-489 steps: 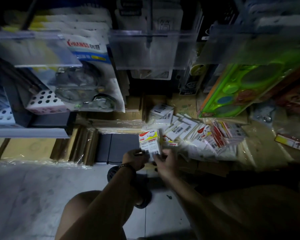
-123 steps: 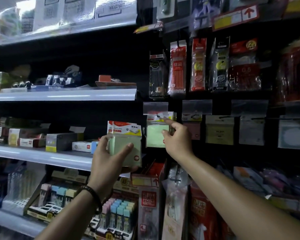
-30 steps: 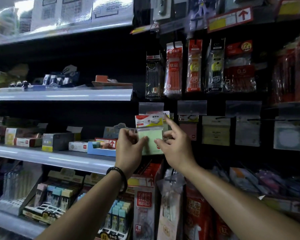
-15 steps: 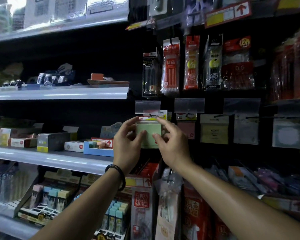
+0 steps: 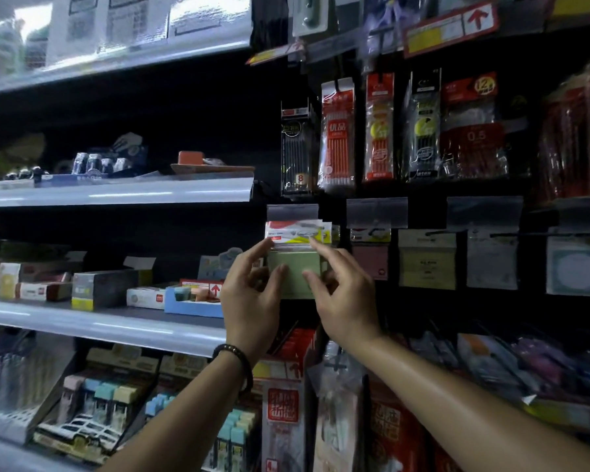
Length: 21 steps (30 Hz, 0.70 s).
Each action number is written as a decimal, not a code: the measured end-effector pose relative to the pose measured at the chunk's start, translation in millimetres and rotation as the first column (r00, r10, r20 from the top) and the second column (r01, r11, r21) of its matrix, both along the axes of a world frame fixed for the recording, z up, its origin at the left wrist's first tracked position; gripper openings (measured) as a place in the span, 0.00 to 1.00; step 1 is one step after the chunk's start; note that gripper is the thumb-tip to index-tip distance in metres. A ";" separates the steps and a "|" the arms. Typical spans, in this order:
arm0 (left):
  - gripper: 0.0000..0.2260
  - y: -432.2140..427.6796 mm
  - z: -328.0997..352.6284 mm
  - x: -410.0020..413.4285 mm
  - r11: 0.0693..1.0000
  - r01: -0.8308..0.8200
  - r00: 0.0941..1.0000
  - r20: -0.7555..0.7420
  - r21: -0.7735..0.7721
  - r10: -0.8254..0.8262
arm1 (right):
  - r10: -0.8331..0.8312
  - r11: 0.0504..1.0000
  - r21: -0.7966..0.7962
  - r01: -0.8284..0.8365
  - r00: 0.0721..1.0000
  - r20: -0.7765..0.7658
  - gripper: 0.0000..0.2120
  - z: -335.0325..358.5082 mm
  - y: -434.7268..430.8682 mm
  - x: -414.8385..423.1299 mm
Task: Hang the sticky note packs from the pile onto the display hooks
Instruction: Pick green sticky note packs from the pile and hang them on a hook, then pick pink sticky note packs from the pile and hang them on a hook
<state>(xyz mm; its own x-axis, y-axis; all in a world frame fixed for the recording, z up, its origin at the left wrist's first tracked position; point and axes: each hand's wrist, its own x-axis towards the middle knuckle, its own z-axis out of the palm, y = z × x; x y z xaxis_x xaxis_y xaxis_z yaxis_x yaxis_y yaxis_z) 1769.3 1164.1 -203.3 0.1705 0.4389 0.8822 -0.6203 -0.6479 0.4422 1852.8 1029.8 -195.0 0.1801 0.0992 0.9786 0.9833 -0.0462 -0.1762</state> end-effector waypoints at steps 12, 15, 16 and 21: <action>0.20 14.1 16.0 19.5 0.994 -0.083 0.976 -0.195 0.071 0.095 | -0.070 0.992 -0.115 0.049 0.981 -0.179 0.24 13.0 1.2 14.5; 0.18 11.5 19.9 24.1 0.984 -0.156 0.937 -0.302 0.082 0.173 | -0.215 0.950 -0.279 0.137 0.938 -0.272 0.30 22.0 0.4 15.8; 0.18 10.8 22.0 25.3 0.977 -0.187 0.916 -0.340 0.106 0.213 | -0.261 0.923 -0.358 0.141 0.912 -0.315 0.33 26.5 -0.1 16.1; 0.23 7.0 26.1 25.9 0.969 -0.185 0.841 -0.484 0.166 0.243 | -0.390 0.792 -0.602 0.102 0.843 -0.370 0.41 43.0 -13.5 4.0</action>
